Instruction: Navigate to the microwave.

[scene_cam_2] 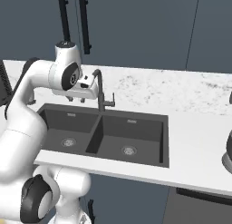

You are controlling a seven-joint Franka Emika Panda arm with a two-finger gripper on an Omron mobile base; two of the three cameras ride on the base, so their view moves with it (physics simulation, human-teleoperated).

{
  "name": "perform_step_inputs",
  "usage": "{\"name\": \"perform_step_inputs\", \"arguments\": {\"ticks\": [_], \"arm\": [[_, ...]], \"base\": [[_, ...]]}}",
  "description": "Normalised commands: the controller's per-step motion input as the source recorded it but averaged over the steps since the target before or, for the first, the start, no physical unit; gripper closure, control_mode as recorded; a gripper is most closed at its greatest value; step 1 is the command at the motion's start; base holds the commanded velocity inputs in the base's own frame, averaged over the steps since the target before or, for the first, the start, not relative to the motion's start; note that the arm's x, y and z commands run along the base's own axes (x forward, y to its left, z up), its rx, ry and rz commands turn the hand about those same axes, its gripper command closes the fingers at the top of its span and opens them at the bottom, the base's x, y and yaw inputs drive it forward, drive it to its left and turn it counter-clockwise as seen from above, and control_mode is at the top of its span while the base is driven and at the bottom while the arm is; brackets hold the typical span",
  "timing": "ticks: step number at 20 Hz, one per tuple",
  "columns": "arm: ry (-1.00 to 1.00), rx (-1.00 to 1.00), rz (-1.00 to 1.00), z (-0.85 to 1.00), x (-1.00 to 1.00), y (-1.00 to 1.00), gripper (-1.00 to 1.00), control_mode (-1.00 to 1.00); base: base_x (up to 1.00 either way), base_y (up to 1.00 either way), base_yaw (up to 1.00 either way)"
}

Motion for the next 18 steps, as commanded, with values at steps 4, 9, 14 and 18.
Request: {"name": "perform_step_inputs", "arguments": {"ticks": [4, 9, 14, 18], "arm": [[-0.04, 0.00, 0.00, 0.00, -0.40, 0.00, -1.00, -1.00], [-0.03, -0.02, 0.00, 0.00, -0.83, 0.00, -1.00, -1.00], [-0.06, 0.00, -0.01, 0.00, -0.94, 0.00, -1.00, -1.00], [-0.05, 0.00, -0.01, 0.00, -0.45, 0.00, -1.00, 1.00]], "base": [[0.00, 0.00, 0.00], [0.00, 0.00, 0.00], [0.00, 0.00, 0.00], [-0.48, 0.00, -0.02]]}}
